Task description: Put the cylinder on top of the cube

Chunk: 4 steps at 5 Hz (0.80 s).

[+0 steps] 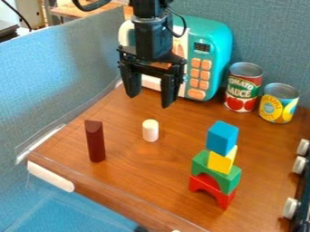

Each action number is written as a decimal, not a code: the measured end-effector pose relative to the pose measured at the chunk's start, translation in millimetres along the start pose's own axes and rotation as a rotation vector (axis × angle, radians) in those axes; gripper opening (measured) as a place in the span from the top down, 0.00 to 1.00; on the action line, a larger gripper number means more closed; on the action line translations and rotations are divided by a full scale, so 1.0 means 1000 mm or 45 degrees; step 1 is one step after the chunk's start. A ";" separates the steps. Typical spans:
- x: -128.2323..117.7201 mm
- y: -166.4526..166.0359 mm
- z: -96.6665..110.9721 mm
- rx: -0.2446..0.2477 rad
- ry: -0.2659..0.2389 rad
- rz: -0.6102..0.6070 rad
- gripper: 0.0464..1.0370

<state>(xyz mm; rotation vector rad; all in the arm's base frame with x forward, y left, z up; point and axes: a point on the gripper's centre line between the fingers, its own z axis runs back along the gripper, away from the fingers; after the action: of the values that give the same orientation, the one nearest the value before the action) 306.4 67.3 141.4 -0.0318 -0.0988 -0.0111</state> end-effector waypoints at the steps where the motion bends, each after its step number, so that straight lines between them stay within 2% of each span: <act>1: 0.000 0.000 -0.011 -0.017 0.036 -0.001 0.04; 2: 0.019 0.008 -0.040 -0.067 0.018 0.013 0.04; 3: 0.041 0.028 -0.071 -0.073 0.058 0.012 0.04; 4: 0.050 0.045 -0.079 -0.038 0.092 0.065 0.04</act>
<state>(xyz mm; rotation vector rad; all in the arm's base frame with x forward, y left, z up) 364.2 109.6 65.9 -0.0633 -0.0255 0.0371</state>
